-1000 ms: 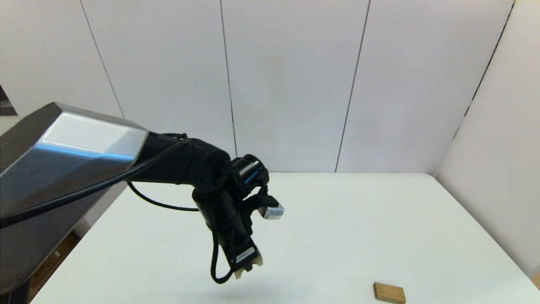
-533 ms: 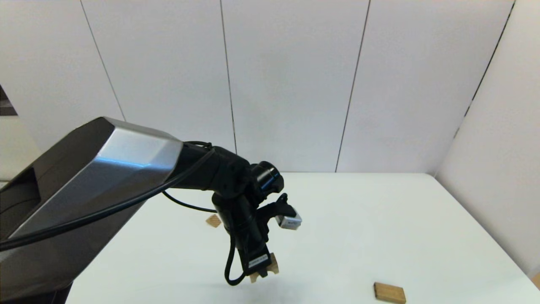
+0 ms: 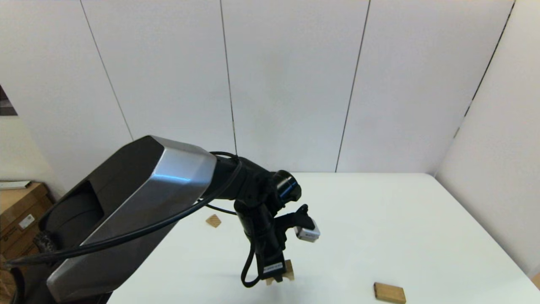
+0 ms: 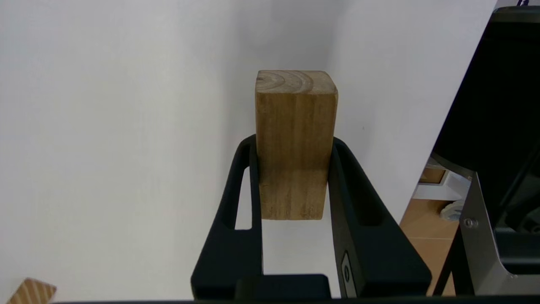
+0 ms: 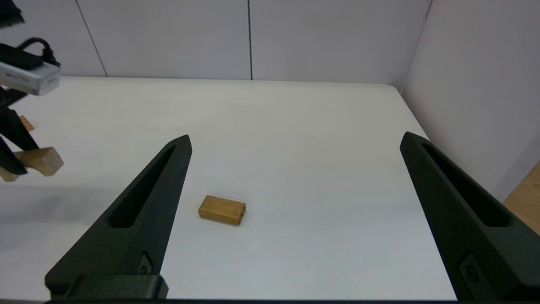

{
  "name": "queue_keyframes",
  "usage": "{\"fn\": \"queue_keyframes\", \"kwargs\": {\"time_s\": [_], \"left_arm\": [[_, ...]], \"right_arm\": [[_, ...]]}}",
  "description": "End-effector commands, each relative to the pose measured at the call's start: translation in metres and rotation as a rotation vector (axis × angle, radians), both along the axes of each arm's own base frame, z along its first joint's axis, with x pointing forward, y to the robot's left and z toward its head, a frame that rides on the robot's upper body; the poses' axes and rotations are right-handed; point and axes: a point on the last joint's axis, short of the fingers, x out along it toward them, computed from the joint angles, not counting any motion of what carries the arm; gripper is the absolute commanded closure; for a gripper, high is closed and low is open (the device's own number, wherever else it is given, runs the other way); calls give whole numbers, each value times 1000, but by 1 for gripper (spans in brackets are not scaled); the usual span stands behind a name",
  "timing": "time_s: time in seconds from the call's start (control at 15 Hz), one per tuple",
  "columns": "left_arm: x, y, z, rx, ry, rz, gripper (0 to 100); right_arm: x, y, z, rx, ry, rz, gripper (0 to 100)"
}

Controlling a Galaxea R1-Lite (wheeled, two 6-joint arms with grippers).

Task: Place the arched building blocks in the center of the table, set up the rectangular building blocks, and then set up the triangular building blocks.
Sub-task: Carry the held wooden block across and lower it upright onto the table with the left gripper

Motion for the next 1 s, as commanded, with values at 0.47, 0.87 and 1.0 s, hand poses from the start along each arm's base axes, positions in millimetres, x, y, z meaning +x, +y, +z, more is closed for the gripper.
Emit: {"fn": "queue_keyframes", "kwargs": {"time_s": [0.47,0.87,1.0], "left_arm": [[-5,-24,-25,14,17,-54,100],[-2,-27,-29,0,-3,-112,100],[0,-28,-28,-7,-13,-118,100]], "right_arm": [[0,0,0,-1,0,1,0],[0,0,0,-1,0,1,0],[0,0,0,-1,0,1,0]]}}
